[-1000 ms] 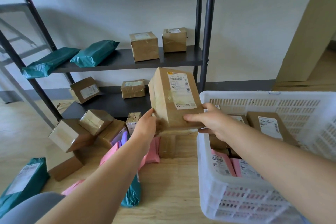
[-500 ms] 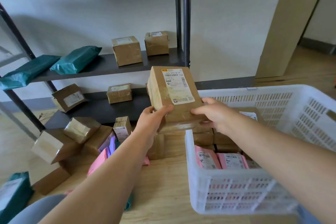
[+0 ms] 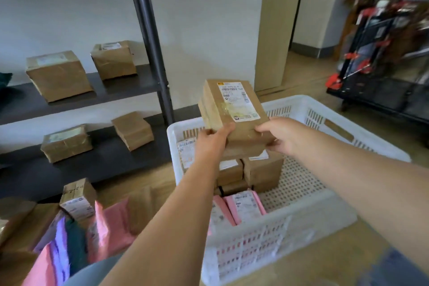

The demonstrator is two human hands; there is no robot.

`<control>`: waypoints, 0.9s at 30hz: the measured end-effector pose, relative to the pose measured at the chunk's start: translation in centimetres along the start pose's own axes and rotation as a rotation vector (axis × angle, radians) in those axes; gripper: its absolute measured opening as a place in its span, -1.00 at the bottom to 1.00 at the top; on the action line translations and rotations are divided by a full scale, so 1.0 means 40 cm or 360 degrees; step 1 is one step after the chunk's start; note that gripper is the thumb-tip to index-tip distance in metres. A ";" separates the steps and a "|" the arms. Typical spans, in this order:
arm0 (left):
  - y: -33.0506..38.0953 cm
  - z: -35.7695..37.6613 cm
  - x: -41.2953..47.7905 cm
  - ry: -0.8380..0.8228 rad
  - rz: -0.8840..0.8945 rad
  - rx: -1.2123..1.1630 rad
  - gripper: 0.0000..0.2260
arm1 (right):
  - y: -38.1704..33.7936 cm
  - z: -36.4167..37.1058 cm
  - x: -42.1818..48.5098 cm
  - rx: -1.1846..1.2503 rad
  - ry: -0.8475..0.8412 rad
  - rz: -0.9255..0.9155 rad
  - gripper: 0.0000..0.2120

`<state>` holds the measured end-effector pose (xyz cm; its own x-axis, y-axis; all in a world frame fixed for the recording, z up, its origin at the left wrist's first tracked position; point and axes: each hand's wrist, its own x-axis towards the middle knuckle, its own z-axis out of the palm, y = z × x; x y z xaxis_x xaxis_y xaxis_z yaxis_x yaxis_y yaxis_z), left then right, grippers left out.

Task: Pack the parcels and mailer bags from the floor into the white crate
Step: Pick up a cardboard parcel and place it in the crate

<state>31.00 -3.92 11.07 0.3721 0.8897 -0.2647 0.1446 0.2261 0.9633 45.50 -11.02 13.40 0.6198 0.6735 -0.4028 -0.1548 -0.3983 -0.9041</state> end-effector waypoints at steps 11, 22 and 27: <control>-0.119 0.316 0.118 -0.0547 -0.0010 0.0458 -0.62 | 0.078 -0.276 0.162 -0.0142 0.0385 0.0142 -0.71; -0.261 0.602 0.221 -0.0735 -0.0150 0.0667 -0.57 | 0.230 -0.466 0.315 -0.0447 0.0605 0.0437 -0.69; -0.335 0.664 0.250 -0.0851 -0.0300 0.0929 -0.60 | 0.277 -0.498 0.378 -0.0651 0.0516 0.0578 -0.90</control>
<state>57.13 -8.60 -5.66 0.6599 0.5140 -0.5480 0.6485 -0.0213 0.7609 68.48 -17.67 0.13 0.7943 0.2537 -0.5520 -0.1323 -0.8146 -0.5647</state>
